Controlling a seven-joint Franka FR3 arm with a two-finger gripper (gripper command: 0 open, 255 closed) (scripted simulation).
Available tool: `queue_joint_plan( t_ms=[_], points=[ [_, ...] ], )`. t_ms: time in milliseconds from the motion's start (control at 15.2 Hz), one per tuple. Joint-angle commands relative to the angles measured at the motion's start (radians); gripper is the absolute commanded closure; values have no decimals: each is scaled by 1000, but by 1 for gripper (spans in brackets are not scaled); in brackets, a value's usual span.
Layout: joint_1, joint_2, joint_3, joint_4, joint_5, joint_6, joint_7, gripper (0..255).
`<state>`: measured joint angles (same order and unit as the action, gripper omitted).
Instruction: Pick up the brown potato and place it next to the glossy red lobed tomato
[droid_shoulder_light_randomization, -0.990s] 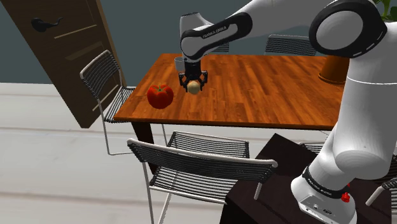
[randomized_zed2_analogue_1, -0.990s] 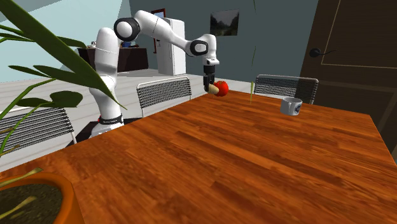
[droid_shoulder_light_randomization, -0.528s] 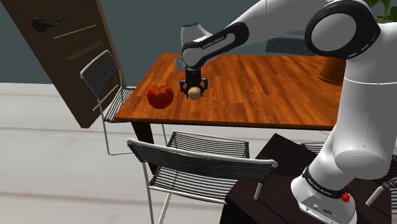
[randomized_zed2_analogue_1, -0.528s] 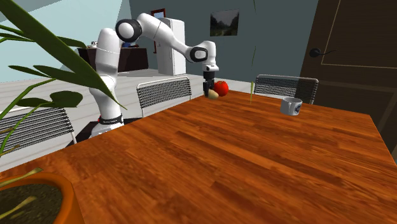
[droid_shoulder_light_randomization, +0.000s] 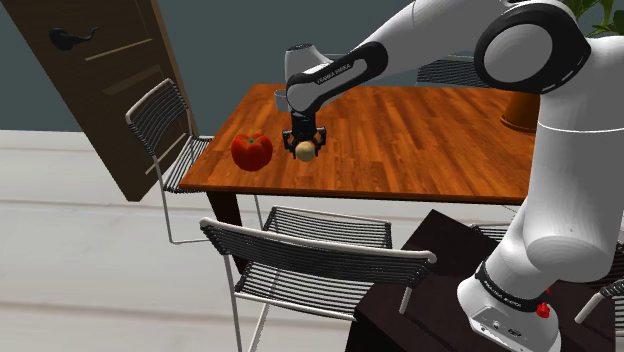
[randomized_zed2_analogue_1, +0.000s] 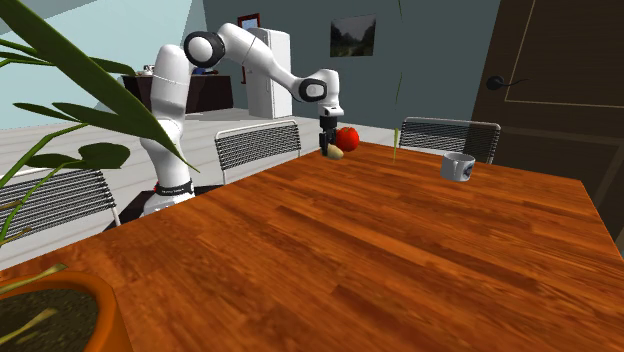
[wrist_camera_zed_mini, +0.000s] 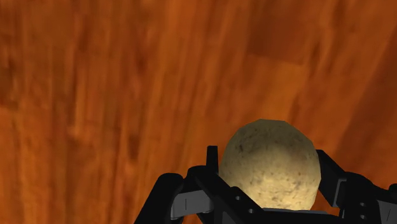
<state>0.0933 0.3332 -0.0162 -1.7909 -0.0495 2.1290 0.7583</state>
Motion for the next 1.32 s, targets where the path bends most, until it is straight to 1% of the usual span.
queue_joint_plan(
  t_ms=[0, 66, 132, 462, 726, 1254],
  points=[
    [0, 0, 0, 0, 0, 0, 0, 255],
    [0, 0, 0, 0, 0, 0, 0, 255],
    [0, 0, 0, 0, 0, 0, 0, 0],
    [0, 0, 0, 0, 0, 0, 0, 0],
    [3, -46, 2, 66, 2, -111, -1, 0],
    [3, -46, 2, 66, 2, -111, -1, 0]
  ],
)
